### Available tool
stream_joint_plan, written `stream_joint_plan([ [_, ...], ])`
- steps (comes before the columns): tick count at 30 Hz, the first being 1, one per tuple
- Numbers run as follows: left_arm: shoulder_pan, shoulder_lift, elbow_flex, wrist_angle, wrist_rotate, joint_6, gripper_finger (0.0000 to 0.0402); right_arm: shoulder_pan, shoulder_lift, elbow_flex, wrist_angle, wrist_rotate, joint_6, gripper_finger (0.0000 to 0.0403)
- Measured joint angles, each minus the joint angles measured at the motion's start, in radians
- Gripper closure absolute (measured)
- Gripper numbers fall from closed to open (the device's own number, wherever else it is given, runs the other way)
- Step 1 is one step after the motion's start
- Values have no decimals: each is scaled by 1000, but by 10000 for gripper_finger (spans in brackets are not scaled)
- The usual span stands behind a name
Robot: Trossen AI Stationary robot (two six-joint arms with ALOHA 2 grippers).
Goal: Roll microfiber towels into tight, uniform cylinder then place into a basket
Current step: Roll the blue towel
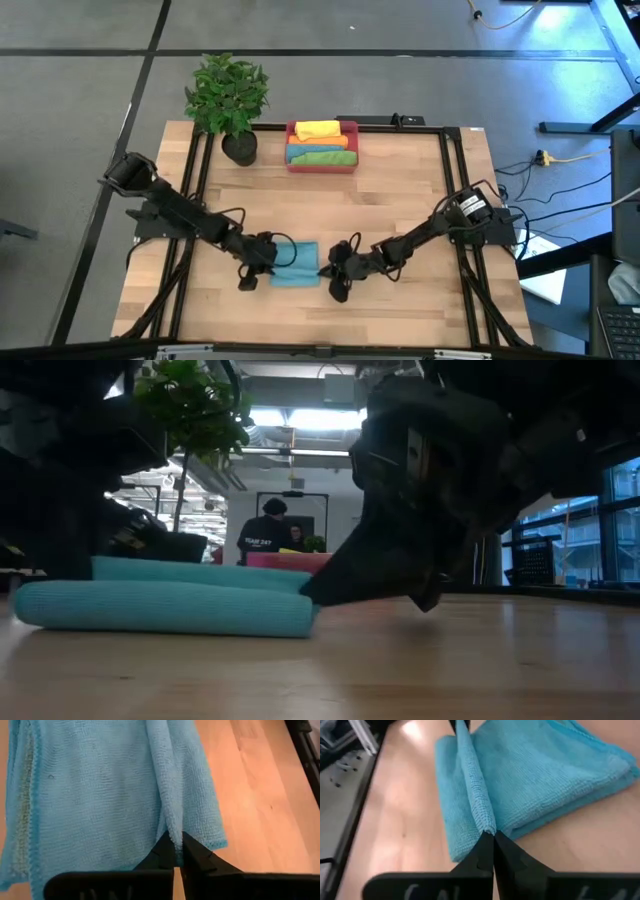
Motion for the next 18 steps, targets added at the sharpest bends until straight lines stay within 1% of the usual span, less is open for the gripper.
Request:
stream_joint_plan([
  [3, 5, 2, 0, 0, 12, 22, 381, -4, 0, 0, -24, 0, 0, 403],
  [6, 4, 0, -1, -13, 32, 25, 353, -4, 2, -2, -33, 0, 2, 403],
  [9, 4, -29, 0, -41, 32, 33, 327, -5, 2, -2, -33, -1, 6, 403],
  [11, 4, -57, 3, -90, 25, 33, 314, -4, 2, -2, -35, 0, 9, 403],
  [15, 4, -132, 20, -146, 4, 25, 304, -4, 2, -1, -36, 23, 23, 401],
  [18, -11, -193, 29, -157, -59, 33, 307, -5, 2, -1, -36, 25, 24, 399],
])
